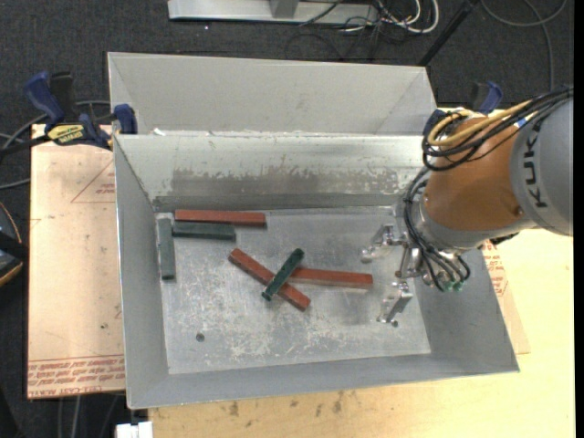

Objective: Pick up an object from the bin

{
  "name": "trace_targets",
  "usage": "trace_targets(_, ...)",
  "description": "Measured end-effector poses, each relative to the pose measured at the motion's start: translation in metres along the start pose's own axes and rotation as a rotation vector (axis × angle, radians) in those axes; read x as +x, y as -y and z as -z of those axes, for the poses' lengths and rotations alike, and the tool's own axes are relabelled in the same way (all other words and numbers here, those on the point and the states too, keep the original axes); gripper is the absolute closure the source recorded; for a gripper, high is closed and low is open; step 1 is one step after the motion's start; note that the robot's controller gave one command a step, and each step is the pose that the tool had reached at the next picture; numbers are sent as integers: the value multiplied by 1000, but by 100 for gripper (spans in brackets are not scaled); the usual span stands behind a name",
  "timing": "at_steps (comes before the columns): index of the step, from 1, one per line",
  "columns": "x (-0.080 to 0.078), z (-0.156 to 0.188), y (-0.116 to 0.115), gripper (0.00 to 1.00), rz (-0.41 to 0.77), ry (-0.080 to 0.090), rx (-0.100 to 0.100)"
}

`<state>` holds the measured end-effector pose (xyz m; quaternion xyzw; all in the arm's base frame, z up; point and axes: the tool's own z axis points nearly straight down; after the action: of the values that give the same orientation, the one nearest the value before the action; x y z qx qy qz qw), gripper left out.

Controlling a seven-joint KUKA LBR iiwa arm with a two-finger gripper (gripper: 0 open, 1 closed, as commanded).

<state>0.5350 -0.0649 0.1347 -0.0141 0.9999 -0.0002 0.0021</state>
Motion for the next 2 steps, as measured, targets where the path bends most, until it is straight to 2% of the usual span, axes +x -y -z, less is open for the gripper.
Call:
trace_targets(1,0,-47,-16,0,106,23,-8)
trace_targets(2,-64,-56,-30,100,-129,10,2)
